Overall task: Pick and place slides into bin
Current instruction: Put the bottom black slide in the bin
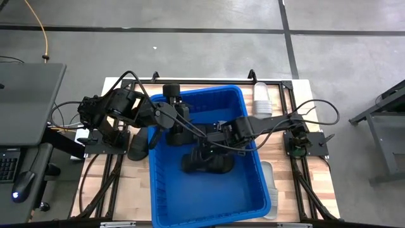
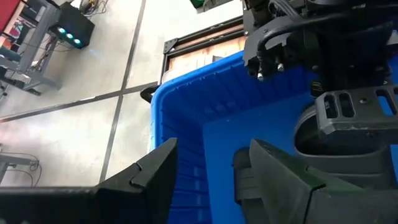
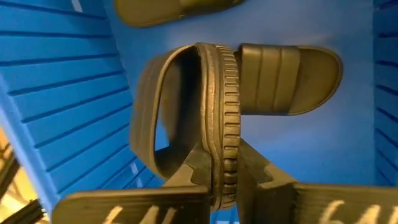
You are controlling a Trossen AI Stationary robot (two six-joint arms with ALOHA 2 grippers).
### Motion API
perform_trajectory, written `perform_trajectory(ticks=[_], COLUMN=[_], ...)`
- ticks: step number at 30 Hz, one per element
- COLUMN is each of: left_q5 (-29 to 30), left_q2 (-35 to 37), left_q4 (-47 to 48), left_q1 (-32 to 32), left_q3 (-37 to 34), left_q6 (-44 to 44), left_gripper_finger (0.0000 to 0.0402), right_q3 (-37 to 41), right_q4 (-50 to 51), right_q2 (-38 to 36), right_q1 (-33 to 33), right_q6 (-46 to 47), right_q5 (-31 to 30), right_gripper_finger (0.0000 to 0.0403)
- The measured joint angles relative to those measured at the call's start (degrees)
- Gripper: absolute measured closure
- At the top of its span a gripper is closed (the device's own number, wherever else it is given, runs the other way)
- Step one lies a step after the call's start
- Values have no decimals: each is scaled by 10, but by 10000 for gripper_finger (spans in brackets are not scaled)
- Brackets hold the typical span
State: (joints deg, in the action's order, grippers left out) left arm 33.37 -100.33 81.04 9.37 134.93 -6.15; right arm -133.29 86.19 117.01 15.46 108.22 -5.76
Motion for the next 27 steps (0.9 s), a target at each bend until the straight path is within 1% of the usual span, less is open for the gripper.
perform_trajectory(ticks=[5,8,14,22,27], left_q5=[0,0,0,0,-11], left_q2=[0,0,0,0,0], left_q4=[0,0,0,0,3], left_q1=[0,0,0,0,0], left_q3=[0,0,0,0,0], left_q6=[0,0,0,-1,-1], left_gripper_finger=[211,211,211,211,211], right_q3=[-18,-16,8,10,10], right_q4=[20,41,32,24,39], right_q2=[0,0,1,1,7], right_q1=[0,0,-4,-4,-8], right_q6=[10,13,8,10,8], right_q5=[-18,-10,8,-12,1], right_gripper_finger=[398,398,398,398,398])
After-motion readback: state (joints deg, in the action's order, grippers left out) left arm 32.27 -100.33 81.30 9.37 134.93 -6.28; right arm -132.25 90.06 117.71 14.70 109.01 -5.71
